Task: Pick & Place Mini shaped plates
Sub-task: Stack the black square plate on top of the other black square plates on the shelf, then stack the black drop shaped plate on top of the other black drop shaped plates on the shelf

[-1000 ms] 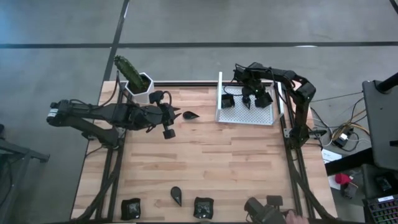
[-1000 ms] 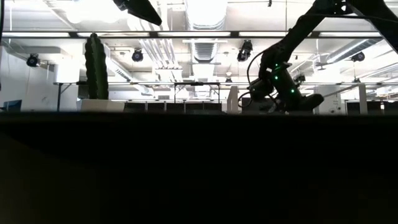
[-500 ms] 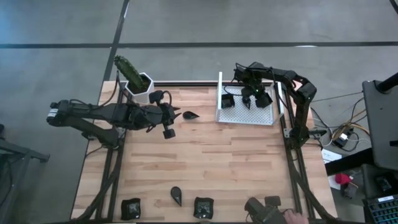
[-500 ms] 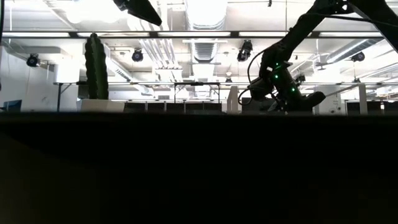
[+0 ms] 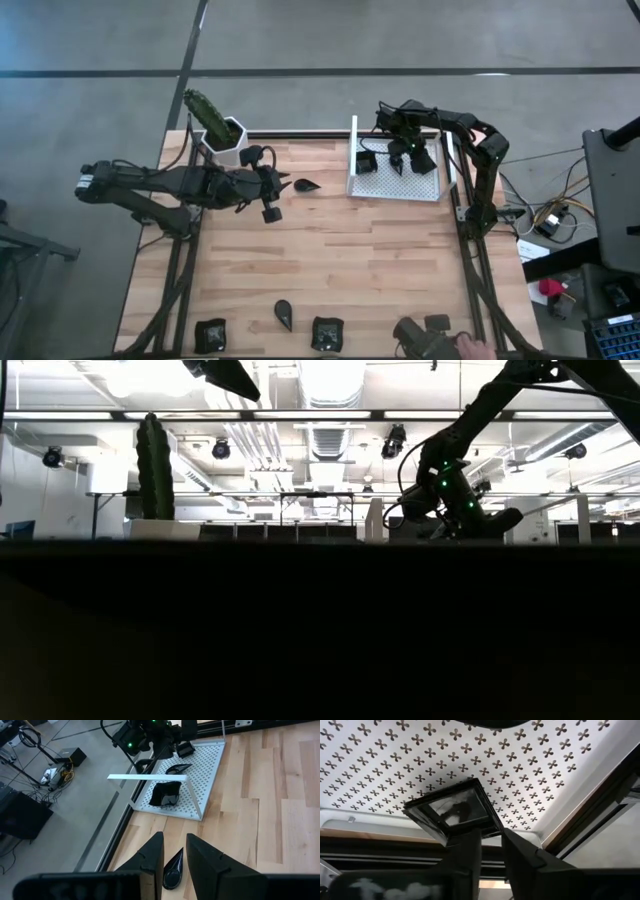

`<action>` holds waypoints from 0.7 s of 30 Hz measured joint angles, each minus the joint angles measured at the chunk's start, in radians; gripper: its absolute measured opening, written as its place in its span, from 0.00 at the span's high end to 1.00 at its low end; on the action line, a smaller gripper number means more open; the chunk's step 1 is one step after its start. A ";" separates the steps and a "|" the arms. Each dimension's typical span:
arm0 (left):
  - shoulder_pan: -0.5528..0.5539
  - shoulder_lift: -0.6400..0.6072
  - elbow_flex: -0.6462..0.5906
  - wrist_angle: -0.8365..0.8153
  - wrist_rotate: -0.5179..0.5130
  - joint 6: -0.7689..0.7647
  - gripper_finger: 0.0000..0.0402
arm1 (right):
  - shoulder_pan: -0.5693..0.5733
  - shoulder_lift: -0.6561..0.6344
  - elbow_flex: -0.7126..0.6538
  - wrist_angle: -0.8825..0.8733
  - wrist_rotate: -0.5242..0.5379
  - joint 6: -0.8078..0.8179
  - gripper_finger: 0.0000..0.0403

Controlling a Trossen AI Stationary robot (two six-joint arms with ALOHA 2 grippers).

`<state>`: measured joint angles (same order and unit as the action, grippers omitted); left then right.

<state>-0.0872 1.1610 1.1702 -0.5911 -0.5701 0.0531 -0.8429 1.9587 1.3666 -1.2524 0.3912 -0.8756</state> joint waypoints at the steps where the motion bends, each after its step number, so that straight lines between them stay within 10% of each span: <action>1: 0.000 0.000 0.000 0.000 0.000 0.000 0.81 | 0.000 0.000 0.000 0.000 -0.001 0.000 0.80; 21: 0.000 0.000 0.000 -0.018 0.000 0.003 0.81 | 0.112 -0.312 0.020 -0.012 -0.100 0.161 0.98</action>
<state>-0.0872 1.1606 1.1702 -0.6088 -0.5697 0.0563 -0.7312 1.6468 1.3867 -1.2648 0.2911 -0.7144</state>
